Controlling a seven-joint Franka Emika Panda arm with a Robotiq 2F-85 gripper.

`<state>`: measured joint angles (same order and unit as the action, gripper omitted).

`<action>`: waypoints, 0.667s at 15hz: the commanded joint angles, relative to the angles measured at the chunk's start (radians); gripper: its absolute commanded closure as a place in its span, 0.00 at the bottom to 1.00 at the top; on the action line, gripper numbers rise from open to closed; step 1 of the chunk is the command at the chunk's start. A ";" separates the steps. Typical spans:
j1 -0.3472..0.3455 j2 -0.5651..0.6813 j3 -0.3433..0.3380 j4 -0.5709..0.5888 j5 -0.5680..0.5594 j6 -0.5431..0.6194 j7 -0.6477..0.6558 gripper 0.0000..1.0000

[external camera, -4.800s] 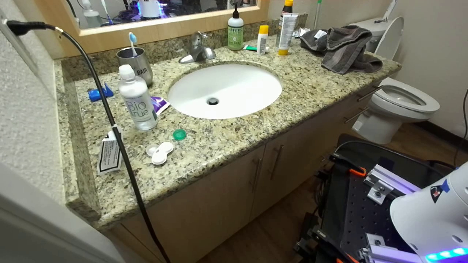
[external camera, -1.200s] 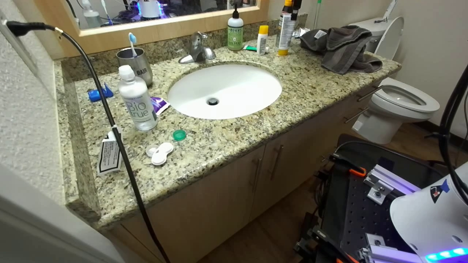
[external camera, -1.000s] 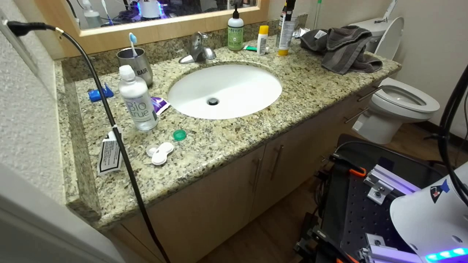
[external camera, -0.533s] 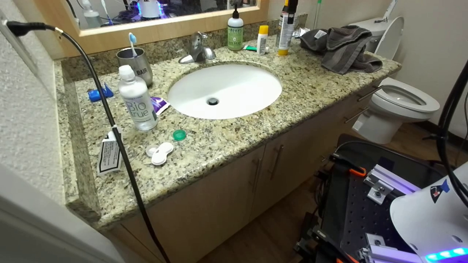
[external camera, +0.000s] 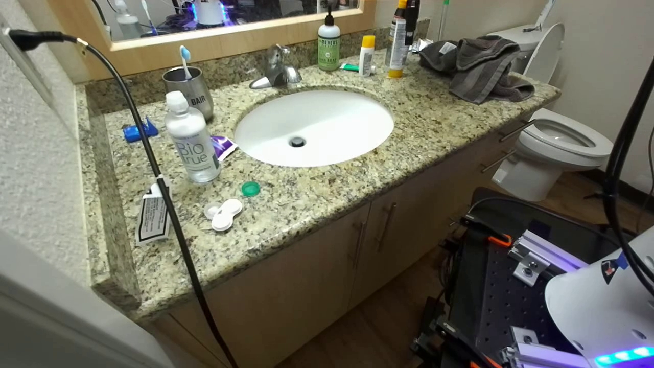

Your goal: Close the drawer and then move the white and yellow bottles forward

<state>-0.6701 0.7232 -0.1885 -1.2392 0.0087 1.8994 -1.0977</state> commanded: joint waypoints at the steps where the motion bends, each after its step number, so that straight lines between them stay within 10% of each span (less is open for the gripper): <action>1: -0.018 0.021 0.015 0.060 0.006 -0.047 0.001 0.76; 4: -0.010 0.017 0.002 0.058 0.013 -0.041 0.004 0.97; 10: -0.005 -0.014 -0.005 0.041 0.010 -0.053 0.036 0.99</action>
<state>-0.6731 0.7234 -0.1887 -1.2113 0.0123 1.8814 -1.0835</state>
